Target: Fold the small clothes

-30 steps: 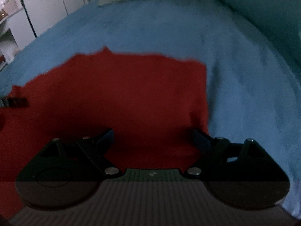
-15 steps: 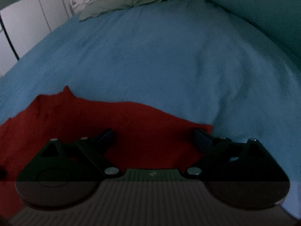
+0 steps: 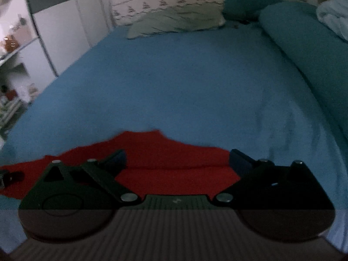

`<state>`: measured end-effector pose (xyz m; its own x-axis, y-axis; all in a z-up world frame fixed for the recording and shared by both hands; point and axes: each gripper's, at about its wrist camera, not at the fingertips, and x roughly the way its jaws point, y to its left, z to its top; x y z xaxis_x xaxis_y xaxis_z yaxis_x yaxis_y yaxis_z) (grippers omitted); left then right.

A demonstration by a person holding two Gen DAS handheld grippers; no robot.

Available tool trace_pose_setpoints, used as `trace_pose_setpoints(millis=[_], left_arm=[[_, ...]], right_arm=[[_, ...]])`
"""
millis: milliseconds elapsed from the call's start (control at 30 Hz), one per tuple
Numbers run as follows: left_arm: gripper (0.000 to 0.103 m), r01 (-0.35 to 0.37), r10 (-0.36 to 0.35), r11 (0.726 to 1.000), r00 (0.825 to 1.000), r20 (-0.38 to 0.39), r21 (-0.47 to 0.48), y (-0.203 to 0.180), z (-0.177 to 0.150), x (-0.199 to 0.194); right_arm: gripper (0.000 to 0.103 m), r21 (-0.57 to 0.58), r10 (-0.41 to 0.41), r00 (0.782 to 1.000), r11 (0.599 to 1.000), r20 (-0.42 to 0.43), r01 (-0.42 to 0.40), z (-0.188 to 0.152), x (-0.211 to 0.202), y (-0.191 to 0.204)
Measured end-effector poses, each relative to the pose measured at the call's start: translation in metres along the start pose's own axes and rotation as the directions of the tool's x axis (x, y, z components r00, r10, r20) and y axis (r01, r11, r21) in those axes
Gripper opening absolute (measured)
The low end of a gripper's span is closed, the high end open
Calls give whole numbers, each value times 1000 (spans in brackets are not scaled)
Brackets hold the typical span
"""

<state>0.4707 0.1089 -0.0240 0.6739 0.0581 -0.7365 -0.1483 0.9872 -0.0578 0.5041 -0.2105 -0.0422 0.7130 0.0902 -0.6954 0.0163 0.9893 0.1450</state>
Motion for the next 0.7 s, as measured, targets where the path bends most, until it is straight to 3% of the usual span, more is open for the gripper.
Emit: trace_pose_setpoints(millis=[167,333,500,700], left_arm=[[103,-85,86,992,996,-1,-97,64,6,-28],[103,-183,184,962,983,-14,-202,132,-9,-35],[100,-282,285,908,958,-38,-311,214,-38,-11],[84,-271,274,813,959,-73,-515,293,-59,37]], right_arm=[[103,-60,51,998,997,-30,-52,-3,-18,63],[103,-48,107,993,993,-51,-109,-9,-12,110],[103,-46,104,991,993,-87,-108,-19,12,142],[103,-158,42,993,986,-107,-58,-44,38,168]])
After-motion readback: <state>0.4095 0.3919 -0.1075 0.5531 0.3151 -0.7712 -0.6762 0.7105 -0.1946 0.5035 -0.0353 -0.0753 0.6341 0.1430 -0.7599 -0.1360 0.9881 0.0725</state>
